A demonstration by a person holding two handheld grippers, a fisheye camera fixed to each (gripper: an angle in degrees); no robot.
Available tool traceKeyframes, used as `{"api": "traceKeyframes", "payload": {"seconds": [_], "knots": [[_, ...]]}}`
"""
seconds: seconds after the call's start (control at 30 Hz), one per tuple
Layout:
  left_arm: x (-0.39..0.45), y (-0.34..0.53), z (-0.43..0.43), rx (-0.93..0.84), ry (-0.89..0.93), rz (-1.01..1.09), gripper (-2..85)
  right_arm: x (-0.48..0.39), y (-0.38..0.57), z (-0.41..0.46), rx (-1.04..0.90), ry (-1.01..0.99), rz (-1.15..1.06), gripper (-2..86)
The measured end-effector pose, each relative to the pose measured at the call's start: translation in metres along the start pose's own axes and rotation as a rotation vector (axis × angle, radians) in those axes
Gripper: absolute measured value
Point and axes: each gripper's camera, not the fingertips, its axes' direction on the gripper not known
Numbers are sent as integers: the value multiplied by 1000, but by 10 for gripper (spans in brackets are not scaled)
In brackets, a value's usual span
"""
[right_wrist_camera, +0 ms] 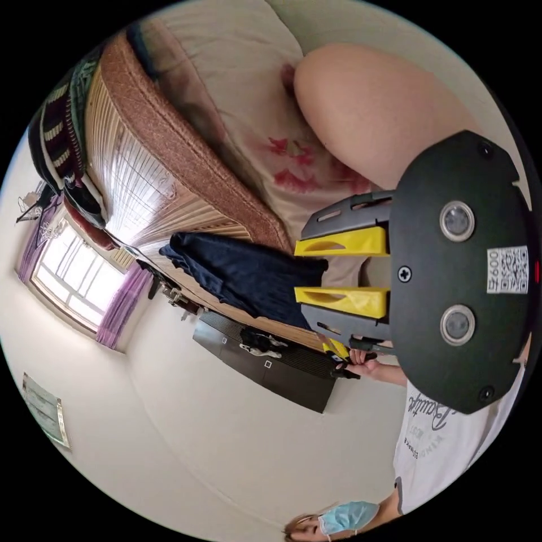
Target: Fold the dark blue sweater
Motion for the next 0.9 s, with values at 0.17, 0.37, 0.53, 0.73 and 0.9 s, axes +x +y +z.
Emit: {"api": "traceKeyframes", "payload": {"seconds": [0.17,0.37,0.53,0.73,0.9], "knots": [[-37,4,0,-22,37,-10,103,26,3,35,-152,-24,-45,66],[-75,5,7,-59,46,-16,78,59,15,52,-150,-30,-17,53],[-104,11,3,-78,16,-13,31,74,28,63,-202,-25,-27,44],[-128,26,0,-68,36,10,19,96,34,97,-282,-95,-49,7],[-142,42,-12,-24,72,45,16,104,30,105,-324,-71,-96,-7]]}}
